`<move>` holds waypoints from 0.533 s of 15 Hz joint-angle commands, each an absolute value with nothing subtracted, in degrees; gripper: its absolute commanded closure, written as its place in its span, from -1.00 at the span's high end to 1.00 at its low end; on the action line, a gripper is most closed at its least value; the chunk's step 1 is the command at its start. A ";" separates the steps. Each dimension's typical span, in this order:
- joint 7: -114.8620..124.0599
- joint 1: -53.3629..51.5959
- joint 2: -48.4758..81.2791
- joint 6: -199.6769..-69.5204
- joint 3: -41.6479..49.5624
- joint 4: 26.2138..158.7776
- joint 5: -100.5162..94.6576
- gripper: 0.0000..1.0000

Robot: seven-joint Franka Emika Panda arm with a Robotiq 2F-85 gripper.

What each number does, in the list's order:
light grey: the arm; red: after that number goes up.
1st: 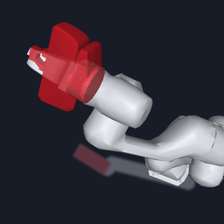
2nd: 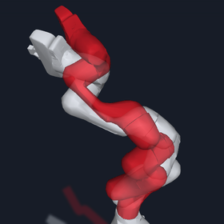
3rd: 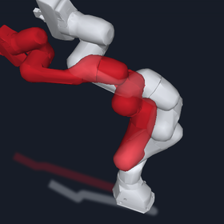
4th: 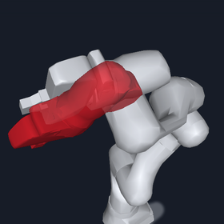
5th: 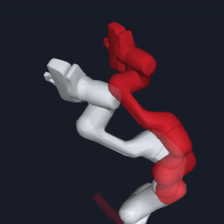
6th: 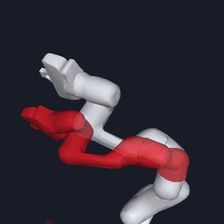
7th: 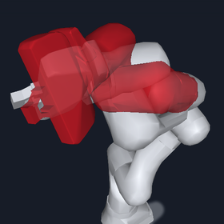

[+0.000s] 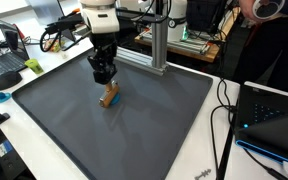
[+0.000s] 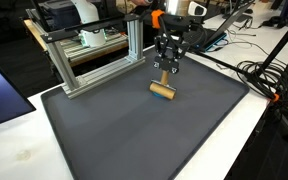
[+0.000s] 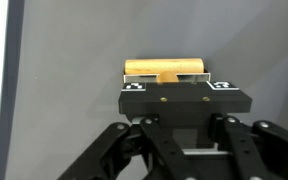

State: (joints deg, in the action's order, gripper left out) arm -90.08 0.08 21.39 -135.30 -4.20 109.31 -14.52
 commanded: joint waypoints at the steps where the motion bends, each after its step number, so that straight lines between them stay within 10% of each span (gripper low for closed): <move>1: -93.67 -0.58 22.12 -136.52 -4.53 109.53 -18.01 -0.56; 4: -93.39 -0.66 21.62 -135.17 -4.51 109.23 -17.07 -0.56; 5: -93.56 -0.66 21.61 -135.12 -4.50 109.18 -17.09 -0.06; 8: -93.49 -0.65 21.61 -135.11 -4.49 109.18 -17.08 -0.06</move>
